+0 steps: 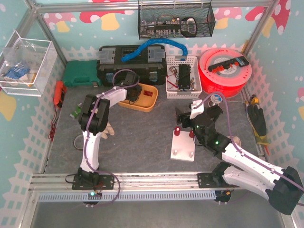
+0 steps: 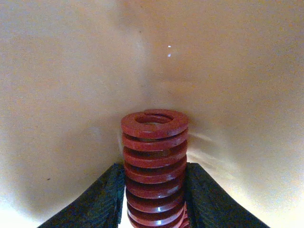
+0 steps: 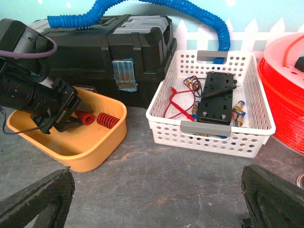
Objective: Install the large spring
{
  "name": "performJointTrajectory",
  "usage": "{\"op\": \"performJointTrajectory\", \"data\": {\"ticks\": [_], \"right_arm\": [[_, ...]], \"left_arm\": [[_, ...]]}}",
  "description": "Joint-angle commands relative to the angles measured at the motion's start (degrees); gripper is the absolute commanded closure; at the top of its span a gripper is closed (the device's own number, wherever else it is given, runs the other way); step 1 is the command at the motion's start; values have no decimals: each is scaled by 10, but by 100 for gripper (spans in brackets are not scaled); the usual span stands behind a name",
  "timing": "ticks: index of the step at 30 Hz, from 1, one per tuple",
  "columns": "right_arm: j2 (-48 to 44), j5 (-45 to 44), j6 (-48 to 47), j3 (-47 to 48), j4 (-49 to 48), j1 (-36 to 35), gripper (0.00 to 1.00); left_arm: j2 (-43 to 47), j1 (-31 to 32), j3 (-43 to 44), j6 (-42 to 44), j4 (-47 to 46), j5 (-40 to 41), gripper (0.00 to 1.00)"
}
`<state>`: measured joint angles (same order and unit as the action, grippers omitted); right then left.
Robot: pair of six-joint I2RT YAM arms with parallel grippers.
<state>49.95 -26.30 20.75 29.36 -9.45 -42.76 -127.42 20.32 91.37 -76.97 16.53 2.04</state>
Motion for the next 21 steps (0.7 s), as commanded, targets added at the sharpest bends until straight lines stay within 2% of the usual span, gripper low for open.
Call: {"op": "performJointTrajectory", "data": {"ticks": [1,6,15,21], "right_arm": [[-5,-13,-7,-6,-9,-2,5],[-13,-15,-7,-8,-9,-2,5],[-18,-16,-7,-10,-8,-2,5],[-24,-17,-7,-11,-9,-2,5]], "left_arm": [[-33,-4,-8,-2,93,19,62],[-36,-4,-19,-9,97,21,63],[-53,-4,-16,-9,96,10,57],[-43,-5,-18,-6,97,13,66]]}}
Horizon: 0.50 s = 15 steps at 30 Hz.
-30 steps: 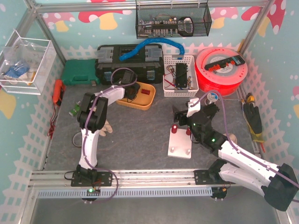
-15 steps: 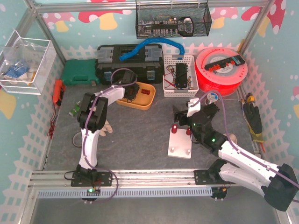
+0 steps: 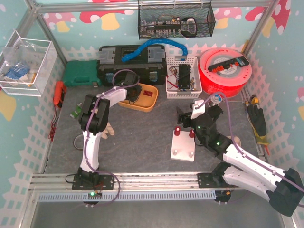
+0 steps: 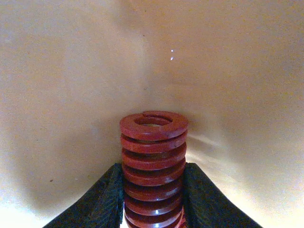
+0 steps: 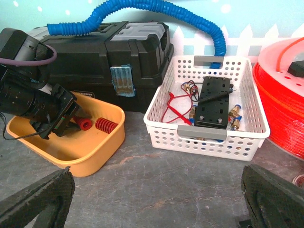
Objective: Install the large spring
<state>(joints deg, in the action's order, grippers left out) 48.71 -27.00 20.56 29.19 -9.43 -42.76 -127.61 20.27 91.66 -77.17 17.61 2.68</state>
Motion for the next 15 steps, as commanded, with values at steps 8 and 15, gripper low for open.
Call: {"op": "performJointTrajectory", "data": {"ticks": [8,15], "right_arm": [[-17,-11,-4,-10,-9,-2,5],[-17,-14,-5,-11,-9,-2,5]], "left_arm": [[-3,-2,-20,11,82,10,78],[49,8,-31,36,71,33,80]]}}
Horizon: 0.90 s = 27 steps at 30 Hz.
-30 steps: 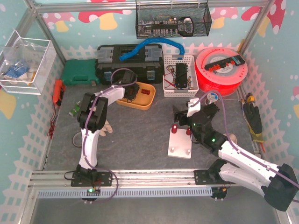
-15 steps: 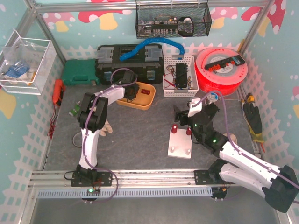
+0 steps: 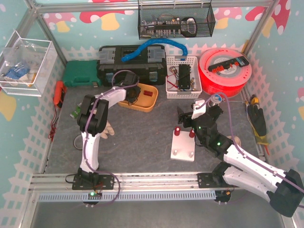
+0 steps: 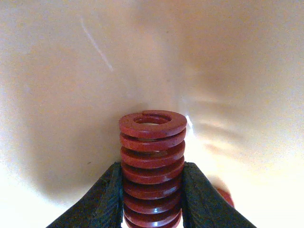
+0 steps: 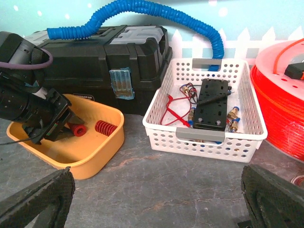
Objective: Install the large spring
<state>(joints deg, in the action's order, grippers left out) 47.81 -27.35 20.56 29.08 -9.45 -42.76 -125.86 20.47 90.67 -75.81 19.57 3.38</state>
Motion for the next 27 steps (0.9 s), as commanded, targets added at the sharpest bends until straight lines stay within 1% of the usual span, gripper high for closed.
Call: {"op": "performJointTrajectory", "data": {"ticks": [1,7,9,15,19,24,27], "right_arm": [[-9,-11,-5,-10,-9,-2,5],[-8,-13,-6,-10,-8,-2,5],[-7,-13,-8,-10,-8,-2,5],[-5,-17,-9,-11,-9,-2,5],[-3,-19,-12,-10,-9,-2,5],[1,-21,-14,-9,-9,-2,5],[3,-19,-12,-6,-8,-2,5]], "left_arm": [[44,8,-25,25,49,31,81],[97,22,-57,67,3,44,82],[118,27,-75,91,-35,63,82],[179,32,-153,159,-158,59,86],[213,32,-200,241,-251,18,86],[265,76,-274,369,-373,-4,86],[306,96,-336,444,-459,-20,86]]}}
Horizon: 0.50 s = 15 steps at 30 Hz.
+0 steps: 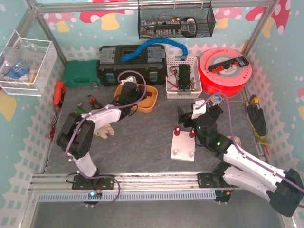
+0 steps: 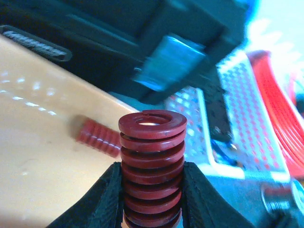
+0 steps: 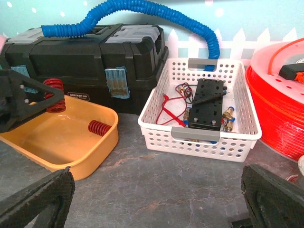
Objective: Install the large spring
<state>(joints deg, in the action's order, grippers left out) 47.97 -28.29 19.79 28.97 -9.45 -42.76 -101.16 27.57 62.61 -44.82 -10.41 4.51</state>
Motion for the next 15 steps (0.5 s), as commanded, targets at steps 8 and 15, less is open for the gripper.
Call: {"op": "performJointTrajectory", "data": {"ticks": [8,15], "right_arm": [[-1,46,19,52,60,0,5],[18,216,45,131,125,0,9]], "left_arm": [[166,76,-236,323,-383,-107,87],[218,150,-348,482,-503,-91,88]]}}
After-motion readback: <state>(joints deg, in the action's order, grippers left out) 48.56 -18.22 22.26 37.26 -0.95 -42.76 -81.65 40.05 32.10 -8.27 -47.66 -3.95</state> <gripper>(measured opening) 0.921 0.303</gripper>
